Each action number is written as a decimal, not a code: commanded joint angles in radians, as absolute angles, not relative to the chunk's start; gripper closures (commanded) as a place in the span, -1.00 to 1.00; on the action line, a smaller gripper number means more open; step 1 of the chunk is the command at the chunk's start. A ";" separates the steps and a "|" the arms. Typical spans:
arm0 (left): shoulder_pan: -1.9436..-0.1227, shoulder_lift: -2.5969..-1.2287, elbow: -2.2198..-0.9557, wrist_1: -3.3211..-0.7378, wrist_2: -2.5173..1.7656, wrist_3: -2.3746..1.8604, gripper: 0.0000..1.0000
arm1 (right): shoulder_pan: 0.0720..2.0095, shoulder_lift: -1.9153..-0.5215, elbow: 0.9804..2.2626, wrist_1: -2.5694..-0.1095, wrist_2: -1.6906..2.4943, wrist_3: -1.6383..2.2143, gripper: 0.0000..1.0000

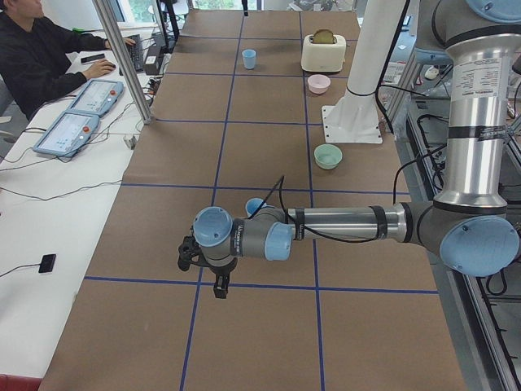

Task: Stack blue cups with both arms
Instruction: 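Move both grippers in from the table edges toward the light-blue cups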

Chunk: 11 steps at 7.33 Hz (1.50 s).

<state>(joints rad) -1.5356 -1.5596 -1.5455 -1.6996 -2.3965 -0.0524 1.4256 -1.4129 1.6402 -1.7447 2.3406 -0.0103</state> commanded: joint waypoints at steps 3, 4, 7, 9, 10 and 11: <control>-1.453 -1.630 -1.640 -1.698 -2.405 -0.328 -0.98 | 1.425 -1.411 1.644 -1.548 2.336 0.008 -1.00; -1.410 -1.632 -1.667 -1.700 -2.405 -0.375 -0.98 | 1.419 -1.411 1.635 -1.549 2.339 0.050 -1.00; -1.284 -1.631 -1.767 -1.709 -2.404 -0.518 -0.98 | 1.337 -1.411 1.690 -1.496 2.396 0.272 -0.84; -1.256 -1.617 -1.798 -1.723 -2.398 -0.517 -0.98 | 1.241 -1.414 1.727 -1.399 2.399 0.403 -0.78; -1.226 -1.559 -1.799 -1.824 -2.395 -0.518 -0.98 | 1.233 -1.416 1.729 -1.388 2.401 0.397 -0.72; -1.204 -1.504 -1.799 -1.936 -2.393 -0.573 -0.98 | 1.221 -1.417 1.730 -1.388 2.401 0.394 -0.72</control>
